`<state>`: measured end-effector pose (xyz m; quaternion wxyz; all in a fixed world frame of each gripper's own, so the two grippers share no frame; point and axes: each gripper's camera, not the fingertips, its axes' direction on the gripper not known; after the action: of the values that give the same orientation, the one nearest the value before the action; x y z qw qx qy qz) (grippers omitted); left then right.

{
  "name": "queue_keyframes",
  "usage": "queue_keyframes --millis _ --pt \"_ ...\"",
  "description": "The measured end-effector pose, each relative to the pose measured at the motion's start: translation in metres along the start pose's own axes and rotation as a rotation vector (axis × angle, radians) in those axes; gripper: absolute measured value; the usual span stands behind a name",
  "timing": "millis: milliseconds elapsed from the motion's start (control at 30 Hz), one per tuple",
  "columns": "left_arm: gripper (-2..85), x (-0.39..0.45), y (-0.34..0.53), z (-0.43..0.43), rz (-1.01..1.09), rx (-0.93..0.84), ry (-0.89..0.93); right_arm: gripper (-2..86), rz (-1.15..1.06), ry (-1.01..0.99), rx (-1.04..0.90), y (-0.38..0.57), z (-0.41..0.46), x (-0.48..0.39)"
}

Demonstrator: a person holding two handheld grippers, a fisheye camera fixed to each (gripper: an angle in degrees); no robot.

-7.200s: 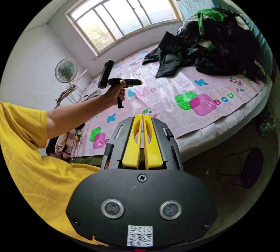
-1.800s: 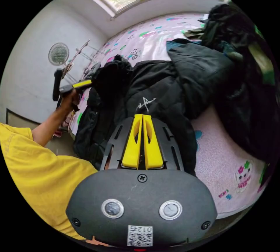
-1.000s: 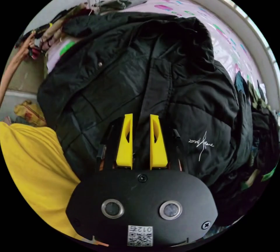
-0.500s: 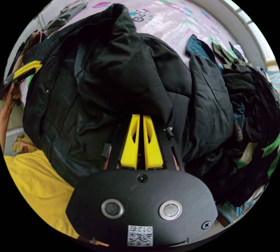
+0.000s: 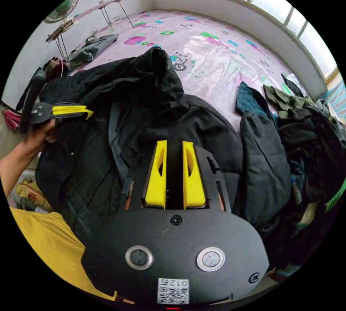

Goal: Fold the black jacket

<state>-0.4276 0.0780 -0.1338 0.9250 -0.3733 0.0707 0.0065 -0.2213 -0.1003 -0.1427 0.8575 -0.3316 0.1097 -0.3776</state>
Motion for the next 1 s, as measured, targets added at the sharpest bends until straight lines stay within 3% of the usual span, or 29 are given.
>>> queue_keyframes --millis 67,167,300,467,567,667,833,1000 --pt "0.3 -0.025 -0.002 0.0 -0.07 0.039 0.201 5.0 -0.004 0.107 -0.076 -0.017 0.031 -0.003" --pt "0.0 -0.06 -0.007 0.005 -0.148 0.066 0.364 3.5 0.076 0.081 -0.042 -0.033 0.046 0.015" --pt "0.0 -0.079 -0.02 0.004 -0.047 0.136 0.512 2.8 0.205 0.024 -0.03 -0.062 0.055 0.048" --pt "0.1 -0.064 -0.038 0.019 0.103 0.041 0.442 2.1 0.332 -0.118 -0.101 -0.081 0.064 0.079" --pt "0.1 -0.063 -0.044 0.041 0.057 -0.015 0.387 1.5 0.348 -0.106 -0.014 -0.064 0.046 0.067" --pt "0.2 -0.069 -0.042 0.043 0.007 0.047 0.407 0.9 0.332 -0.181 0.1 -0.034 0.019 0.046" --pt "0.3 -0.051 -0.036 0.069 0.159 -0.082 0.274 0.6 0.257 -0.323 0.104 0.02 0.002 -0.006" --pt "0.3 -0.081 0.007 0.028 -0.013 0.156 0.325 0.4 0.161 -0.372 0.062 0.066 -0.006 -0.061"
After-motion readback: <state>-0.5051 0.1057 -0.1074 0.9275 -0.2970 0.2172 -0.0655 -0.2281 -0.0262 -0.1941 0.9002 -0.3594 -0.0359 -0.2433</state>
